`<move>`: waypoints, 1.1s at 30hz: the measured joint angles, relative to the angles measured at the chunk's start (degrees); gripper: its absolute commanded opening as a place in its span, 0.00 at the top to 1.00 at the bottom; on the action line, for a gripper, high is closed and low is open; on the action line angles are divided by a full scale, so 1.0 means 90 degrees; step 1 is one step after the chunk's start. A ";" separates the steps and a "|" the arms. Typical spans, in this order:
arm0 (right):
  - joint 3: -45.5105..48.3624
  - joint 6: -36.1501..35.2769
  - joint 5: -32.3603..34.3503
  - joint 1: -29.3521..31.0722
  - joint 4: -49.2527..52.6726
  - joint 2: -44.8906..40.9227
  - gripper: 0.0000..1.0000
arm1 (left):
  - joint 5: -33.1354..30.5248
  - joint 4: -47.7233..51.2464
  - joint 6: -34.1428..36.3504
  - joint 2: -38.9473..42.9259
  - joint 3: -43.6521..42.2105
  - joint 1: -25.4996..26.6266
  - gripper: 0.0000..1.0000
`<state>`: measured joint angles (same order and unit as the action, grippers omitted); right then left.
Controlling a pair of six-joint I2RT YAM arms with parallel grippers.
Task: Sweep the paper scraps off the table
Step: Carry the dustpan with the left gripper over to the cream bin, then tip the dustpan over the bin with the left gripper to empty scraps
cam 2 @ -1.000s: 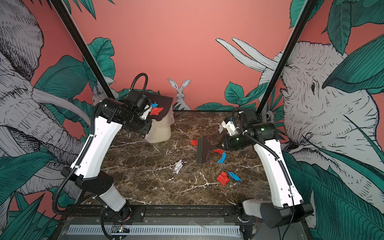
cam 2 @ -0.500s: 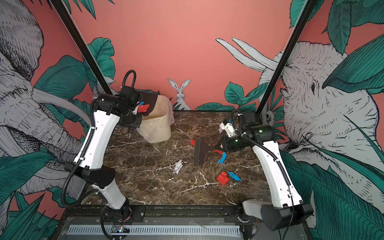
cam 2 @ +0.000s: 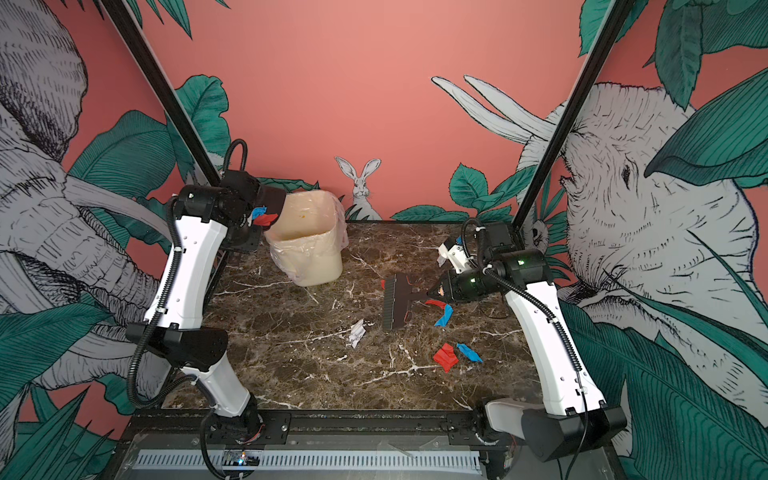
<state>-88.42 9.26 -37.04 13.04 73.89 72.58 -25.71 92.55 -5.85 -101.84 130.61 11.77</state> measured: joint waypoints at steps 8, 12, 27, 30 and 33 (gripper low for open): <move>0.0012 0.0117 -0.0126 0.0236 0.0002 0.0066 1.00 | -0.0265 0.0000 0.0228 -0.0068 -0.0138 -0.0005 1.00; 0.0012 0.0138 -0.0153 0.0282 0.0000 0.0141 1.00 | -0.0418 0.0000 0.0325 -0.0216 -0.0107 -0.0010 1.00; 0.0189 0.0236 -0.0153 0.0379 -0.0032 0.0272 1.00 | -0.1574 0.0000 0.0971 -0.0707 0.0474 0.0398 1.00; 0.0214 0.0238 -0.0155 0.0398 -0.0036 0.0350 1.00 | -0.1870 0.0000 0.1175 -0.0721 0.0607 0.0597 1.00; 0.0214 0.0238 -0.0153 0.0423 -0.0039 0.0381 1.00 | -0.2098 0.0000 0.1341 -0.0746 0.0639 0.0731 1.00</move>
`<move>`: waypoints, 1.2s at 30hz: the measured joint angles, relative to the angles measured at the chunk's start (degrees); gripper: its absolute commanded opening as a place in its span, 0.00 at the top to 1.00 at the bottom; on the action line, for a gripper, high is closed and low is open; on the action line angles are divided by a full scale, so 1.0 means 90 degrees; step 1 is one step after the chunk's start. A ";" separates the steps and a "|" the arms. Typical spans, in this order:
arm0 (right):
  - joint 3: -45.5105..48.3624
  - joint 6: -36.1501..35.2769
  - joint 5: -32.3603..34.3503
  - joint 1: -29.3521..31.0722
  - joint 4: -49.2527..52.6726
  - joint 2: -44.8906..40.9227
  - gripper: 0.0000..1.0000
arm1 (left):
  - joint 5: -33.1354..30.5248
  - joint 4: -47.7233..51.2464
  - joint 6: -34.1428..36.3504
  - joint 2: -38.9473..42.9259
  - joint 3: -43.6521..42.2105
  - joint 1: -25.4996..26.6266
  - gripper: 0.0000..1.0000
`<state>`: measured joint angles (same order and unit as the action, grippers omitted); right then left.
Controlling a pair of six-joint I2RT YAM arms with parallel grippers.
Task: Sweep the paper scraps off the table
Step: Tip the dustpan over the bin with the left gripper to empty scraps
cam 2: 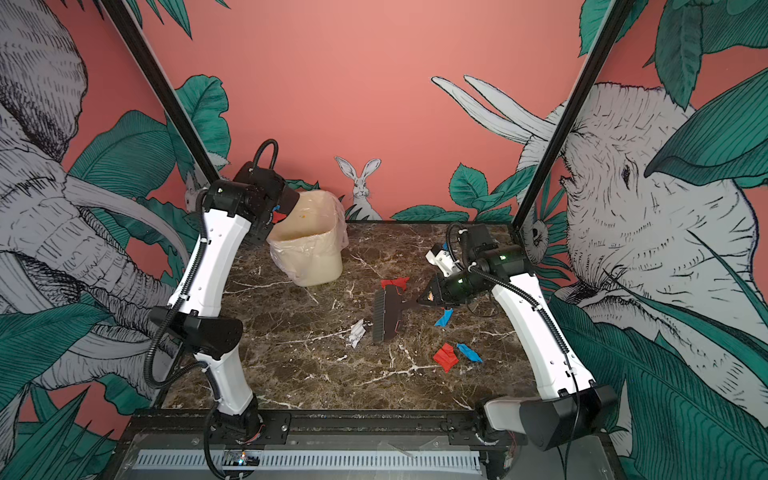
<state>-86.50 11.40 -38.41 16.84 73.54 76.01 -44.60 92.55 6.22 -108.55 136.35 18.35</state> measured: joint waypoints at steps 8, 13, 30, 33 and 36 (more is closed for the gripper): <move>-0.0002 0.0000 0.0000 0.0005 0.0012 0.0010 1.00 | -0.0634 0.0000 0.0425 -0.0068 -0.0129 0.0138 1.00; -0.0002 0.0000 0.0000 0.0005 0.0053 0.0015 1.00 | -0.1081 -0.0015 0.0835 -0.0068 -0.0537 0.0226 1.00; -0.0041 0.0027 0.0010 0.0068 0.0100 0.0015 1.00 | -0.2477 -0.2480 0.3791 0.0580 -0.2072 0.0692 1.00; -0.0073 0.0024 0.0015 0.0075 0.0121 0.0015 1.00 | -0.2771 -0.3803 0.4947 0.0954 -0.2939 0.0804 1.00; -0.0075 0.0024 0.0027 0.0075 0.0143 0.0015 1.00 | -0.2934 -0.5146 0.6207 0.1251 -0.3696 0.0882 1.00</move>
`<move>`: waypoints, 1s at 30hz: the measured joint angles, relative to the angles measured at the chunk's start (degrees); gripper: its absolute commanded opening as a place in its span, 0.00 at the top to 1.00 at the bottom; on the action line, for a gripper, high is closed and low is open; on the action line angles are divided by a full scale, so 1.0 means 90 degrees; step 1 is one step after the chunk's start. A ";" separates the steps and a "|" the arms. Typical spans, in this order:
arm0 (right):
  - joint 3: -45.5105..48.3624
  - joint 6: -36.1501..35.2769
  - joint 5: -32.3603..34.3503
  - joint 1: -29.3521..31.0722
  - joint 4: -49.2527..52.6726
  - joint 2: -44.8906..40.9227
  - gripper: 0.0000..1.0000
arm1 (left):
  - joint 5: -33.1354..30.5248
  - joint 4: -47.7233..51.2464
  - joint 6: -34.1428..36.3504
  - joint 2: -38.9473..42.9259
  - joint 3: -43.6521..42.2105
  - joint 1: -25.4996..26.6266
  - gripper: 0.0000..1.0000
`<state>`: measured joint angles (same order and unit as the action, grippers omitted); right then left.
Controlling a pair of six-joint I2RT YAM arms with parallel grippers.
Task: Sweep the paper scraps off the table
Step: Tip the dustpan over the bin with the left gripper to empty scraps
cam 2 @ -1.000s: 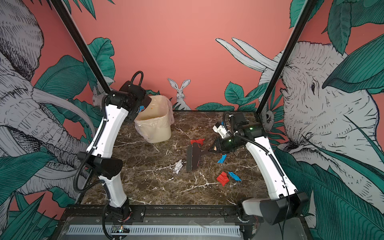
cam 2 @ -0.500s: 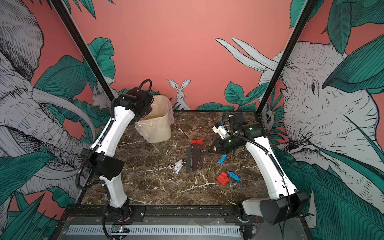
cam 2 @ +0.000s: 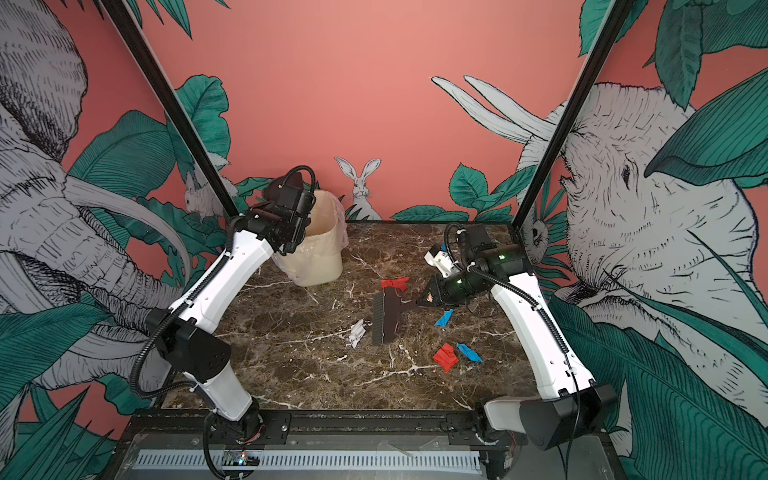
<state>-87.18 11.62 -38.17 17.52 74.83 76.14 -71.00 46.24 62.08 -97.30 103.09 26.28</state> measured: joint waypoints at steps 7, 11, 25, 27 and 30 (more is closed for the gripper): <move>-0.0056 0.0000 0.0005 0.0000 0.0049 0.0000 1.00 | -0.0056 -0.1525 0.1387 0.0187 -0.0299 0.0036 1.00; -0.0124 -0.0002 0.0012 0.0000 0.0049 0.0000 1.00 | -0.0053 -0.1766 0.1659 0.0318 -0.0391 0.0036 1.00; -0.0461 -0.0097 0.0294 0.0000 0.0177 0.0083 1.00 | -0.0051 -0.1292 0.0823 0.0522 0.0253 0.0104 1.00; -0.0629 -0.0170 0.0452 0.0000 0.0267 0.0109 1.00 | -0.0044 -0.1100 0.0510 0.0542 0.0464 0.0211 1.00; -0.0860 -0.0294 0.0806 0.0000 0.0459 0.0148 1.00 | 0.0012 -0.0571 -0.0148 0.0576 0.0787 0.0593 1.00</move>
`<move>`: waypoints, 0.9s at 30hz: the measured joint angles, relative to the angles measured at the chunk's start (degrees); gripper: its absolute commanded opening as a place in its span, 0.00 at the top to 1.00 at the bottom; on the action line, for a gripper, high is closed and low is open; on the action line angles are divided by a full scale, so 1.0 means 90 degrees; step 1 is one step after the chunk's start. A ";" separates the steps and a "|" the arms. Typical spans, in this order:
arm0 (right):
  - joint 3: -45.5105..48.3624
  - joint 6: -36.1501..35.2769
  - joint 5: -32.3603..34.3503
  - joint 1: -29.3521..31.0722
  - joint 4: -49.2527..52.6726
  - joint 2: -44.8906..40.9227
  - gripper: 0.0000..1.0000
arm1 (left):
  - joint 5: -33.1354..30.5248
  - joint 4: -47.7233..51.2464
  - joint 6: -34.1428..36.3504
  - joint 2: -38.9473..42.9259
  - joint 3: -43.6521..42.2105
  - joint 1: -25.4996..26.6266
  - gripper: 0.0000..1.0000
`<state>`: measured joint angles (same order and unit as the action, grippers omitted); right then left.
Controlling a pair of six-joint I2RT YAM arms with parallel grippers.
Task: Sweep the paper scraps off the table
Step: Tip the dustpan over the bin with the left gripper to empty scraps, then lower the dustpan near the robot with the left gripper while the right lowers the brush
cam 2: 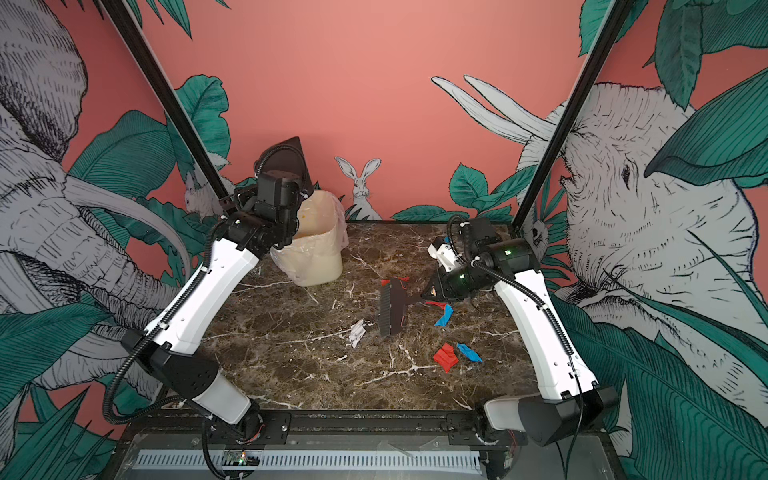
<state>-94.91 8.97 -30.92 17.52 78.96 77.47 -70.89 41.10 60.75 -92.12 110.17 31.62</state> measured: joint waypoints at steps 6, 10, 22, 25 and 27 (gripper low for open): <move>-0.0274 -0.0255 0.0935 0.0000 0.0442 0.0017 1.00 | 0.0410 0.1639 -0.1671 -0.0070 0.0799 0.1027 1.00; -0.0306 -0.0367 0.1479 0.0000 0.0702 0.0017 1.00 | 0.1022 0.2822 -0.3075 -0.0219 0.1202 0.1661 1.00; -0.0279 -0.0427 0.2040 0.0109 0.0971 0.0000 1.00 | 0.3519 0.4677 -0.7252 -0.0192 -0.1486 0.2817 1.00; -0.0282 -0.0495 0.2074 0.0313 0.0971 0.0119 1.00 | 0.4041 0.4731 -0.8140 0.0175 -0.2273 0.3016 1.00; -0.0311 -0.0532 0.2149 0.0478 0.0976 0.0267 1.00 | 0.4342 0.4753 -0.8699 0.0517 -0.2752 0.3150 1.00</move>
<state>-97.71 4.19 -11.57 21.82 87.74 79.88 -31.81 83.88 -17.54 -87.46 85.41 59.96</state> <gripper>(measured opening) 0.213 0.291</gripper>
